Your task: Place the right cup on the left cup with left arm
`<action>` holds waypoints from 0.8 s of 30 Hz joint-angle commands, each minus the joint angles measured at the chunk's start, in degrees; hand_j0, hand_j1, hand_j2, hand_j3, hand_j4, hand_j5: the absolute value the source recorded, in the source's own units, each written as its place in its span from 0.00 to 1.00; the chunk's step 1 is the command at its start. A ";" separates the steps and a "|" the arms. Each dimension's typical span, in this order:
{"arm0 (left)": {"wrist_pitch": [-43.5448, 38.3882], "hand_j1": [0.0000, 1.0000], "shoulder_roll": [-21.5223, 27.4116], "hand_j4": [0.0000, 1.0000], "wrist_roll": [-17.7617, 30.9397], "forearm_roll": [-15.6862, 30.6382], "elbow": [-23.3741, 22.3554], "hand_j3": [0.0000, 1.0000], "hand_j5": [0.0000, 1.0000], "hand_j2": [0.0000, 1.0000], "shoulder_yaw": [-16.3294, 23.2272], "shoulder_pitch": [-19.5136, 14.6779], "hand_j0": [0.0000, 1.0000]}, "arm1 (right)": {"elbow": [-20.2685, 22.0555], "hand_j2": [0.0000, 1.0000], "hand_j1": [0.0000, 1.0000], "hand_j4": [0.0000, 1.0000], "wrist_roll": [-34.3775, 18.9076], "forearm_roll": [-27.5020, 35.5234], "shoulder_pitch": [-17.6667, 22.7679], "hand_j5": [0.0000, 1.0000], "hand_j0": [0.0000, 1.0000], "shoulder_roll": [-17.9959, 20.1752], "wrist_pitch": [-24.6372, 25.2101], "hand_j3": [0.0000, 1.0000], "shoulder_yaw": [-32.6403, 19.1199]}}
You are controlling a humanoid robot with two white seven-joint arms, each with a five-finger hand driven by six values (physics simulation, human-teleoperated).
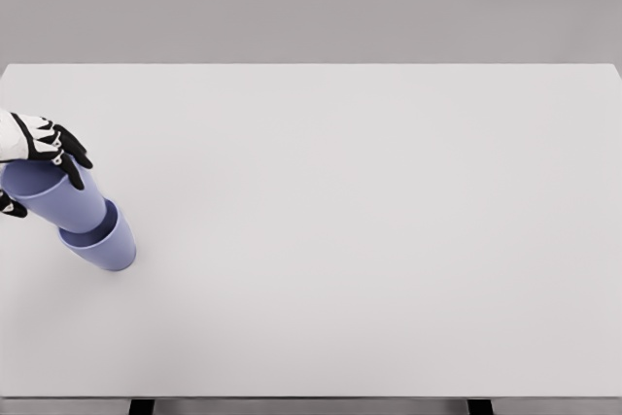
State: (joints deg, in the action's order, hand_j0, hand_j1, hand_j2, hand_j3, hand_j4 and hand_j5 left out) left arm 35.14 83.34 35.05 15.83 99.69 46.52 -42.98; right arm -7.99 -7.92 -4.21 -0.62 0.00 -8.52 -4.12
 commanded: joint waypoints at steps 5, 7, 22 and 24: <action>-0.14 0.63 -0.20 0.63 -0.05 0.25 -0.64 0.63 0.63 0.63 -0.11 0.18 0.63 | 0.00 1.00 1.00 1.00 0.01 -0.01 0.00 1.00 1.00 0.00 0.00 1.00 -0.01; -0.14 0.63 -0.20 0.63 -0.05 0.25 -0.64 0.63 0.63 0.63 -0.11 0.18 0.63 | 0.00 1.00 1.00 1.00 0.01 -0.01 0.00 1.00 1.00 0.00 0.00 1.00 -0.01; -0.14 0.63 -0.90 0.63 -0.05 0.16 -0.46 0.63 0.63 0.63 -0.20 0.80 0.63 | 0.00 1.00 1.00 1.00 0.01 -0.01 0.00 1.00 1.00 0.00 0.00 1.00 -0.01; -0.14 0.63 -1.25 0.63 -0.05 0.07 -0.64 0.63 0.63 0.63 -0.20 0.80 0.63 | 0.00 1.00 1.00 1.00 -0.08 -0.01 0.00 1.00 1.00 0.00 0.00 1.00 0.08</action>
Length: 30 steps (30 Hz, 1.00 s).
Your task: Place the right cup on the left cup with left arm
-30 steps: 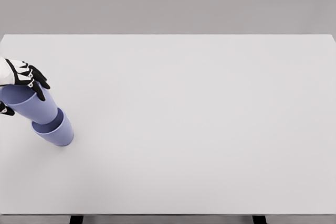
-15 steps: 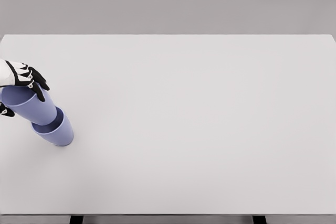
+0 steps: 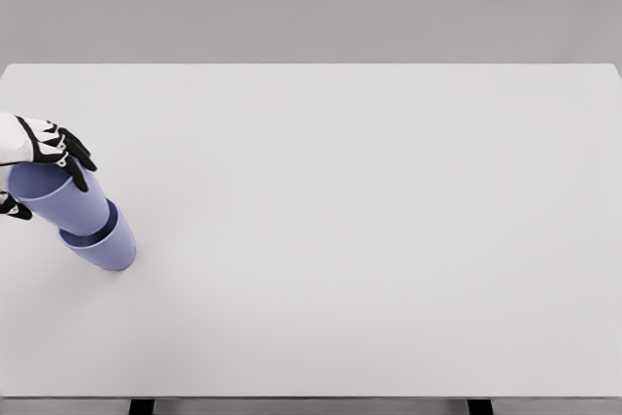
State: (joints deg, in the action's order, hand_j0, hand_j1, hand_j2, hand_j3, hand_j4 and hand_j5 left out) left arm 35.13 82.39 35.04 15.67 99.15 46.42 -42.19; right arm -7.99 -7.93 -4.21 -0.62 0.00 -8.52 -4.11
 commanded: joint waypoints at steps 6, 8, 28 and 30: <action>-0.13 0.63 -1.97 0.63 -0.04 -0.64 -1.68 0.63 0.63 0.63 -0.02 0.09 0.63 | 0.00 1.00 1.00 1.00 0.02 -0.01 -0.09 1.00 1.00 0.00 0.00 1.00 -0.02; -0.13 0.63 -1.97 0.63 -0.04 -0.64 -1.77 0.63 0.63 0.63 -0.02 0.09 0.63 | 0.00 1.00 1.00 1.00 0.02 -0.01 0.00 1.00 1.00 0.00 0.00 1.00 -0.02; -0.13 1.00 -1.80 1.00 -0.04 -0.55 -1.86 1.00 1.00 1.00 -0.46 1.76 1.00 | 0.00 1.00 1.00 1.00 -0.06 -0.01 0.00 1.00 1.00 0.00 0.00 1.00 -0.02; -0.13 1.00 -1.62 1.00 -0.04 0.06 -1.68 1.00 1.00 1.00 -0.89 1.67 1.00 | 0.00 1.00 1.00 1.00 0.02 -0.01 0.00 1.00 1.00 0.00 0.00 1.00 -0.02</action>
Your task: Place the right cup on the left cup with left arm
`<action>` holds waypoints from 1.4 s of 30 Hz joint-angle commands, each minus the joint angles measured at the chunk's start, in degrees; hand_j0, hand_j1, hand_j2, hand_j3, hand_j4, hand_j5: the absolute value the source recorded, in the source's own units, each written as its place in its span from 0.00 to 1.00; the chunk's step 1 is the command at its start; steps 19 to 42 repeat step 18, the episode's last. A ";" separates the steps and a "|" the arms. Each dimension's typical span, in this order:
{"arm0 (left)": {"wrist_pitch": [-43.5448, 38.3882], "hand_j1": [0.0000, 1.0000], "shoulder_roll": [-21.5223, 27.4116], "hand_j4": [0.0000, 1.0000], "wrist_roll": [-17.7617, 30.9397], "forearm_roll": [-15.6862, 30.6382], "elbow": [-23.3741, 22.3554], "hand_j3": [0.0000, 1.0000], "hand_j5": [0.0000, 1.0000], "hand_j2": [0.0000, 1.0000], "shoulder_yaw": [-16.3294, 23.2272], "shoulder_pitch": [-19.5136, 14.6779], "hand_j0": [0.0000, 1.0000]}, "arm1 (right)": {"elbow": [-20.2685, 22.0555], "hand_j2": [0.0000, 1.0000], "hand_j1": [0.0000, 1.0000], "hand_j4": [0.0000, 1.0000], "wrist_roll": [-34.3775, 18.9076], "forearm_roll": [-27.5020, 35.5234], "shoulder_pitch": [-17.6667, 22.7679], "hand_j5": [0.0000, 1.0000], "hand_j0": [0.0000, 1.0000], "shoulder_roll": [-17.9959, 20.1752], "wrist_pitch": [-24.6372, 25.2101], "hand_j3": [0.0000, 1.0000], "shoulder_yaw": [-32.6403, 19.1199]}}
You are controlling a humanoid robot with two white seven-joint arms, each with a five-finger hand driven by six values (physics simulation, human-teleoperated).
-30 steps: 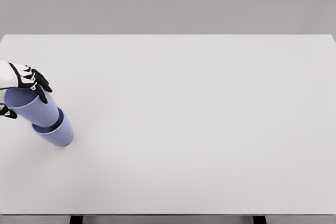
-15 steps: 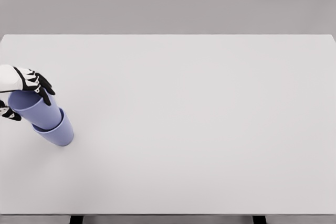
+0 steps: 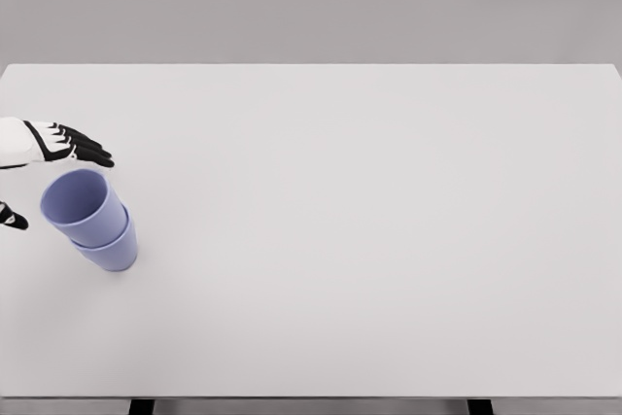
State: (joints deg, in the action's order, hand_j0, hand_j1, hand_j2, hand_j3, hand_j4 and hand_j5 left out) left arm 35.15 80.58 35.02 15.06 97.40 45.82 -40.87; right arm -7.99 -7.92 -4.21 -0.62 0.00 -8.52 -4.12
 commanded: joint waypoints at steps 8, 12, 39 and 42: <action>-0.15 1.00 -5.16 1.00 -0.02 8.06 3.68 1.00 1.00 1.00 -8.74 -6.07 1.00 | 0.00 1.00 1.00 1.00 0.01 -0.01 0.00 1.00 1.00 0.00 0.00 1.00 -0.01; -0.15 1.00 -15.10 1.00 -0.02 8.06 3.68 1.00 1.00 1.00 -8.21 -6.86 1.00 | 0.00 1.00 1.00 1.00 0.01 -0.01 0.00 1.00 1.00 0.00 0.00 1.00 -0.01; -0.15 1.00 -23.10 1.00 -0.02 7.44 3.68 1.00 1.00 1.00 -6.45 -7.03 1.00 | 0.00 1.00 1.00 1.00 0.01 -0.01 -0.09 1.00 1.00 0.00 0.00 1.00 -0.01; -0.15 1.00 -23.10 1.00 -0.02 7.44 3.68 1.00 1.00 1.00 -6.45 -7.03 1.00 | 0.00 1.00 1.00 1.00 0.01 -0.01 -0.09 1.00 1.00 0.00 0.00 1.00 -0.01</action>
